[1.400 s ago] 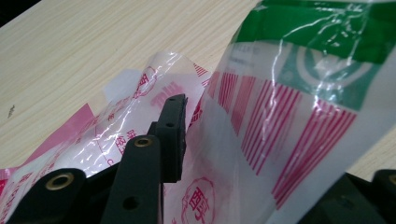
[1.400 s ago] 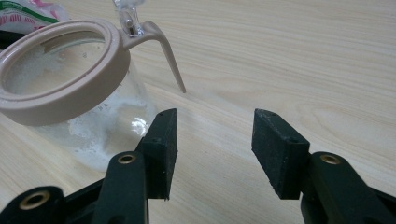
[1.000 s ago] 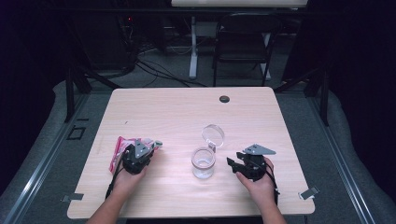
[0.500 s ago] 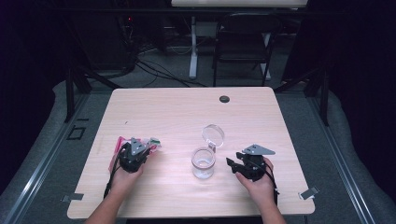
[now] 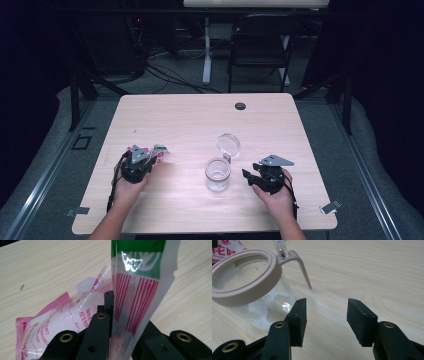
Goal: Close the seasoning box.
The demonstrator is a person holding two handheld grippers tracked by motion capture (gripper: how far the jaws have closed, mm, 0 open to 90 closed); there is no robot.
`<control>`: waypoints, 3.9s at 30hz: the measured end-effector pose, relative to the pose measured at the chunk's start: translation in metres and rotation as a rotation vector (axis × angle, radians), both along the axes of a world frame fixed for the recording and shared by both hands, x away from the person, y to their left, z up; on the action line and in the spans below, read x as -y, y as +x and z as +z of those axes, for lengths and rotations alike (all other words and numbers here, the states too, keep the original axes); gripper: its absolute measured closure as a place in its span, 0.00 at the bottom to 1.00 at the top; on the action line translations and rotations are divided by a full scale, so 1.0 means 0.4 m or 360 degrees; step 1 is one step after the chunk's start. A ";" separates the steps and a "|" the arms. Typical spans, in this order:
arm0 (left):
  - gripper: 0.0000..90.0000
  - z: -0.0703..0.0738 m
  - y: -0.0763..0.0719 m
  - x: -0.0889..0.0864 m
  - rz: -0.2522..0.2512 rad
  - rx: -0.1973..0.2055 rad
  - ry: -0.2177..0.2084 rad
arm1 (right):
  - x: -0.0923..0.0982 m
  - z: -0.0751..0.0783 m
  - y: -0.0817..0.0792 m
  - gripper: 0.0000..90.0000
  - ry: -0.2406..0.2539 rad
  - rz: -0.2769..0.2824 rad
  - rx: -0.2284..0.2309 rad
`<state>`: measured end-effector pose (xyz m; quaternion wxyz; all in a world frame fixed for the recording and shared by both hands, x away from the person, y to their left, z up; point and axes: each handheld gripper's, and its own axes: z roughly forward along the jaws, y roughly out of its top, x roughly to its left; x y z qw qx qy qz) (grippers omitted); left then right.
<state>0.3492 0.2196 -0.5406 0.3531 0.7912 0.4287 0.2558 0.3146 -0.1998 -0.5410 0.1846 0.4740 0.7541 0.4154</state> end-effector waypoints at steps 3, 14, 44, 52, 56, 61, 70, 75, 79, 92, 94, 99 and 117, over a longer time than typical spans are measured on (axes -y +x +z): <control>1.00 0.011 -0.006 -0.009 0.0012 0.0023 0.0002 | -0.001 0.000 0.000 0.56 -0.0004 0.0000 -0.0004; 1.00 0.046 -0.020 -0.053 0.0068 0.0067 -0.0093 | -0.001 0.000 0.000 0.56 -0.0007 -0.0001 -0.0003; 1.00 0.151 -0.055 -0.159 0.0334 0.0265 -0.0157 | -0.005 -0.004 0.003 0.56 -0.0031 0.0012 -0.0017; 1.00 0.180 -0.070 -0.161 0.0316 0.0318 -0.0168 | -0.008 -0.005 0.003 0.56 -0.0028 0.0010 -0.0012; 1.00 0.194 -0.077 -0.142 0.0260 0.0318 -0.0163 | -0.007 -0.005 0.003 0.56 -0.0034 0.0011 -0.0013; 1.00 0.205 -0.084 -0.111 0.0175 0.0319 -0.0161 | -0.007 -0.005 0.002 0.56 -0.0029 0.0007 -0.0011; 1.00 0.222 -0.095 -0.025 -0.0027 0.0336 -0.0161 | 0.006 -0.005 -0.009 0.56 -0.0021 -0.0015 0.0004; 1.00 0.223 -0.089 0.031 -0.0156 0.0322 -0.0173 | 0.021 -0.003 -0.028 0.56 -0.0033 -0.0030 0.0023; 1.00 0.221 -0.081 0.069 -0.0252 0.0296 -0.0210 | 0.040 -0.003 -0.045 0.56 -0.0035 -0.0066 0.0027; 1.00 0.214 -0.076 0.165 -0.0524 0.0238 -0.0275 | 0.088 0.001 -0.085 0.56 -0.0008 -0.0155 0.0044; 1.00 0.211 -0.078 0.171 -0.0569 0.0206 -0.0286 | 0.089 0.002 -0.086 0.55 -0.0005 -0.0160 0.0059; 1.00 0.212 -0.085 0.170 -0.0623 0.0156 -0.0278 | 0.079 0.010 -0.083 0.55 0.0006 -0.0112 0.0072; 0.99 0.199 -0.124 0.180 -0.0746 -0.0053 -0.0217 | -0.023 0.149 -0.102 0.72 0.0100 0.0243 0.0211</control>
